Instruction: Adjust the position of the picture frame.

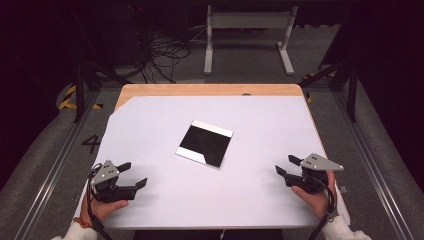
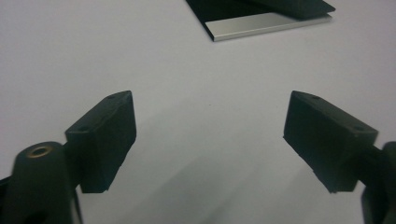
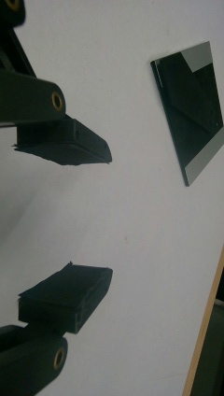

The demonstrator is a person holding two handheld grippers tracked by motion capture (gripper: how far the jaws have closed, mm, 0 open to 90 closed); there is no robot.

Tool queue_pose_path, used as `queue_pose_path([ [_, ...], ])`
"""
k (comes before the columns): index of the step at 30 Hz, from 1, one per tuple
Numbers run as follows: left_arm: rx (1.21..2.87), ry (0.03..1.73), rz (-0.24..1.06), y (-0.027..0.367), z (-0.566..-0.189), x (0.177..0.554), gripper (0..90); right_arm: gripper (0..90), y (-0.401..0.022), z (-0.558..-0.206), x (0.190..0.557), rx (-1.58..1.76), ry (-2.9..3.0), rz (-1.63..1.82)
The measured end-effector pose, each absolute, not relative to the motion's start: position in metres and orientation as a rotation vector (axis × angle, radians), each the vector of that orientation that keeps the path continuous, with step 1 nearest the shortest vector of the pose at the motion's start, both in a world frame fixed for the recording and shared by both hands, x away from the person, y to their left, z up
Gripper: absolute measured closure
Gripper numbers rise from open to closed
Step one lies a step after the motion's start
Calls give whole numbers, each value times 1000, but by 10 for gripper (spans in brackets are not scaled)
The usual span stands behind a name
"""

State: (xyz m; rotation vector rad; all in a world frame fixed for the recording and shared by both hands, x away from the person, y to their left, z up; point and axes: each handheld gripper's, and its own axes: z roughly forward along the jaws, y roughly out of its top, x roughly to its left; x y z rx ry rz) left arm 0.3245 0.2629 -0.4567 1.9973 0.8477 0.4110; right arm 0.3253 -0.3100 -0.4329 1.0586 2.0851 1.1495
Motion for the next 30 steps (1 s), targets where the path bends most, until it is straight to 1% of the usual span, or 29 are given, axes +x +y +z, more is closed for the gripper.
queue_pose_path([
  [1, 1996, 837, 386, 262, -457, 324, 246, 401, -310, -433, 326, 1057, 2088, 1151],
  [3, 2008, 841, 384, 262, -457, 325, 310, 437, -308, -432, 328, 1059, 2081, 1148],
  [5, 2008, 836, 383, 261, -457, 326, 368, 489, -307, -431, 330, 1059, 2079, 1162],
  [6, 2015, 825, 388, 261, -456, 327, 409, 530, -307, -431, 330, 1054, 2080, 1165],
  [8, 2013, 821, 389, 262, -455, 327, 524, 599, -305, -430, 331, 1042, 2085, 1171],
  [9, 2016, 820, 389, 262, -454, 328, 610, 639, -305, -429, 332, 1041, 2090, 1179],
  [10, 2019, 823, 393, 262, -454, 330, 666, 676, -304, -429, 333, 1041, 2095, 1186],
  [11, 2028, 823, 397, 262, -453, 332, 666, 676, -304, -429, 333, 1041, 2095, 1186],
  [13, 2037, 820, 399, 261, -451, 337, 800, 757, -303, -428, 334, 1041, 2104, 1187],
  [15, 2040, 804, 404, 261, -449, 342, 892, 823, -302, -427, 336, 1042, 2108, 1188],
  [16, 2047, 799, 400, 259, -447, 347, 899, 855, -301, -427, 338, 1045, 2112, 1193],
  [19, 2059, 793, 397, 254, -445, 354, 900, 900, -296, -424, 343, 1054, 2119, 1196],
  [22, 2064, 766, 387, 248, -440, 363, 900, 900, -288, -421, 349, 1044, 2130, 1205],
  [26, 2032, 725, 409, 242, -433, 373, 900, 900, -273, -416, 355, 991, 2137, 1205],
  [30, 2021, 725, 427, 238, -430, 382, 900, 882, -265, -413, 357, 954, 2133, 1214],
])
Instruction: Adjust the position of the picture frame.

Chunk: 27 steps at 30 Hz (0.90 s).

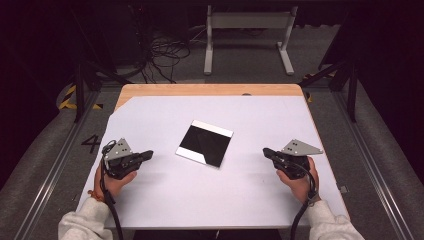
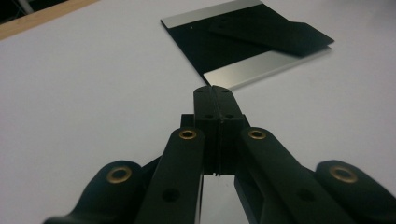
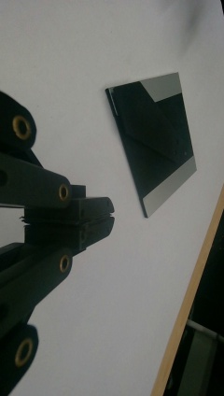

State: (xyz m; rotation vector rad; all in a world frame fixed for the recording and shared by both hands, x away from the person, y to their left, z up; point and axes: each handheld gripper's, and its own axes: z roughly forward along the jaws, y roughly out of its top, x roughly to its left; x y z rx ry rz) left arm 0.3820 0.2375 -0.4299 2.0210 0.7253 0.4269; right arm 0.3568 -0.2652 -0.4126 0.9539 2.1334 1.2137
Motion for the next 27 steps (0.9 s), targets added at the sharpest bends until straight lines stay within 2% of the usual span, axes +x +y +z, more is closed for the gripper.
queue_pose_path([
  [10, 2045, 705, 427, 217, -427, 402, 900, 869, -246, -405, 372, 894, 2130, 1226],
  [17, 2115, 705, 393, 198, -432, 418, 900, 899, -240, -412, 385, 936, 2147, 1186],
  [20, 2094, 713, 356, 189, -431, 428, 900, 900, -237, -415, 391, 957, 2154, 1163],
  [27, 2121, 746, 376, 176, -437, 446, 900, 900, -231, -422, 397, 977, 2174, 1127],
])
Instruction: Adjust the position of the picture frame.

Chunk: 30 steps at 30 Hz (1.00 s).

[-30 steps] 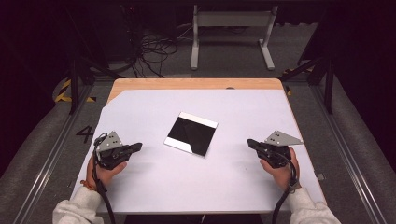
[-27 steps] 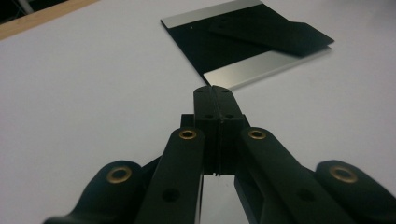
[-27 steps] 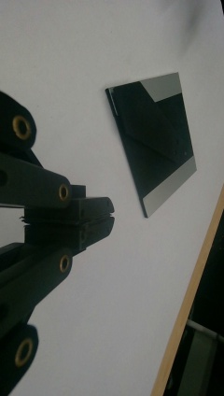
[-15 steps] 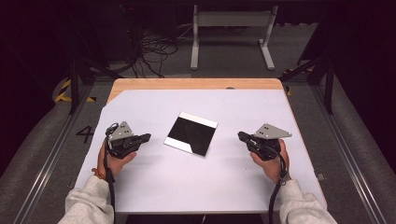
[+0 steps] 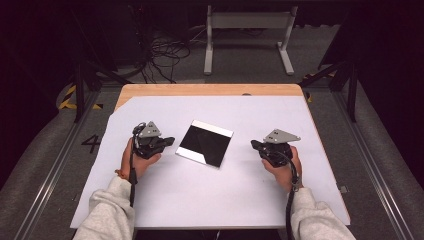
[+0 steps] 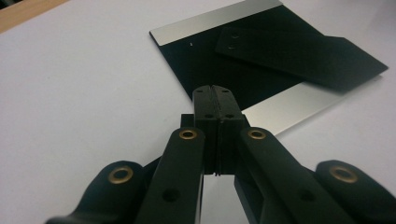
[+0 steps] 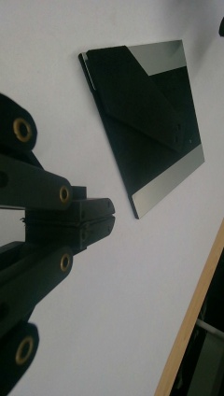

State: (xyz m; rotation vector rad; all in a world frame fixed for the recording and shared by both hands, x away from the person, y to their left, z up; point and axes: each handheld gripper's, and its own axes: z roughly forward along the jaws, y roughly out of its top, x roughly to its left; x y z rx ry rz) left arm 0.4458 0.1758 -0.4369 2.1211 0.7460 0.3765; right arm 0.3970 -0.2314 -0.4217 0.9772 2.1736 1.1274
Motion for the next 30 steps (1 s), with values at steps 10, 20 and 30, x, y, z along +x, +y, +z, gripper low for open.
queue_pose_path([
  [10, 2180, 800, 360, 171, -451, 459, 900, 900, -221, -432, 405, 995, 2213, 1097],
  [20, 2232, 785, 313, 163, -458, 461, 900, 900, -206, -441, 413, 1000, 2249, 1090],
  [30, 2237, 803, 273, 158, -462, 460, 900, 900, -193, -447, 413, 981, 2291, 1067],
])
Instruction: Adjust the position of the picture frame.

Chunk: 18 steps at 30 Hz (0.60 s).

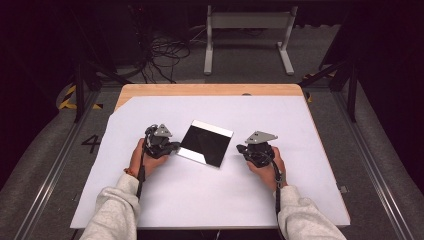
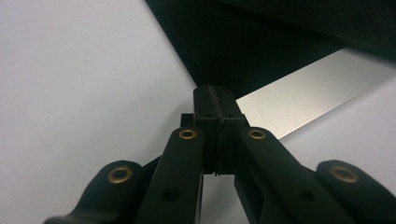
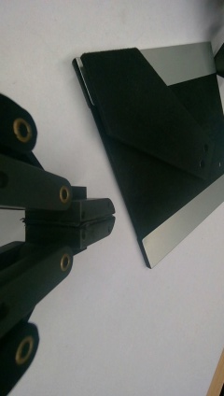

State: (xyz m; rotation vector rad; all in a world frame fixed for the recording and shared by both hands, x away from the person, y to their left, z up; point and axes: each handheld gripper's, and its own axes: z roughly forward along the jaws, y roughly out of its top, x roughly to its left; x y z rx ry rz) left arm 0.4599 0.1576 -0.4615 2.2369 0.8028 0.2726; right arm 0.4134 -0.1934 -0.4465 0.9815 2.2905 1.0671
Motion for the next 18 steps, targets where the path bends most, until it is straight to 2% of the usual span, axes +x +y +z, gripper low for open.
queue_pose_path([
  [18, 2243, 714, 208, 133, -463, 442, 900, 900, -191, -454, 415, 990, 2341, 1023],
])
